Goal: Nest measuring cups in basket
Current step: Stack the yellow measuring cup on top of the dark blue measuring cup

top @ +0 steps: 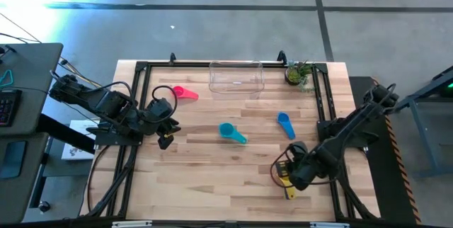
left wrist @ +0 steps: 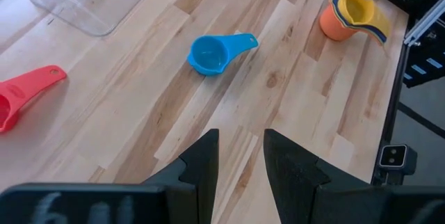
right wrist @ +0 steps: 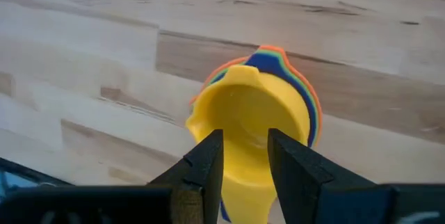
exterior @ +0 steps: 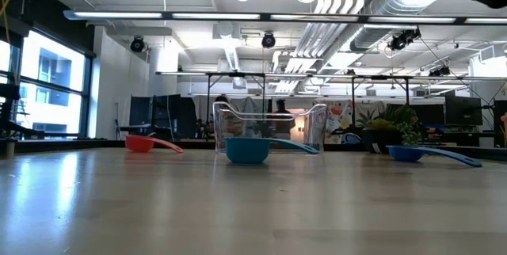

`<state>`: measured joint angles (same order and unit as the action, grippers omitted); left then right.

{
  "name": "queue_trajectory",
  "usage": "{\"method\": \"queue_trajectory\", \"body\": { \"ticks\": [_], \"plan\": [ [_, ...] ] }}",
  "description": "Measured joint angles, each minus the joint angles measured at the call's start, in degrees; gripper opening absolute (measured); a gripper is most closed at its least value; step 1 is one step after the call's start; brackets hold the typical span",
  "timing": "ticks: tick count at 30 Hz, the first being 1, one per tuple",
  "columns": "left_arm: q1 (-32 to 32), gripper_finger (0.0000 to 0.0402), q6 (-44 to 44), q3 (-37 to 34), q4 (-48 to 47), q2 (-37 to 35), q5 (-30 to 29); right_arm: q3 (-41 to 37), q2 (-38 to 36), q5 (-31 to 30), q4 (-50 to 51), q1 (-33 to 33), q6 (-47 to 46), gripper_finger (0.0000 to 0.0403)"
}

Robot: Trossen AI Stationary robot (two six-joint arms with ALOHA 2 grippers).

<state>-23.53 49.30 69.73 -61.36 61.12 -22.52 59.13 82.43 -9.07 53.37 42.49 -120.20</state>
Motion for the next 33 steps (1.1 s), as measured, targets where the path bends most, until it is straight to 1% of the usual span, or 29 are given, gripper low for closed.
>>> {"method": "queue_trajectory", "body": {
  "ticks": [6, 14, 24, 28, 33],
  "plan": [
    [-0.01, 0.0106, 0.02, 0.00, -0.02, -0.01, -0.02, 0.00, 2.23, 4.23, 0.94, -1.34, 1.93, 0.0106],
    [0.00, 0.0106, -0.44, 0.00, -0.02, 0.00, -0.33, 0.00, 2.74, 3.75, 2.22, -1.35, 0.61, 0.0106],
    [0.00, 0.0106, -0.94, 0.00, 0.07, 0.00, -0.64, 0.04, 2.53, 2.67, 1.22, -1.52, 0.54, 0.0106],
    [0.00, 0.0106, -0.92, 0.00, 0.09, 0.00, -0.63, 2.32, 2.42, 3.36, 2.60, -1.02, 0.61, 0.0106],
    [0.00, 0.0106, -0.92, 0.00, 0.11, 0.00, -0.63, 6.79, 2.33, 3.85, 9.35, 1.31, -1.33, 0.0106]
  ]
}}
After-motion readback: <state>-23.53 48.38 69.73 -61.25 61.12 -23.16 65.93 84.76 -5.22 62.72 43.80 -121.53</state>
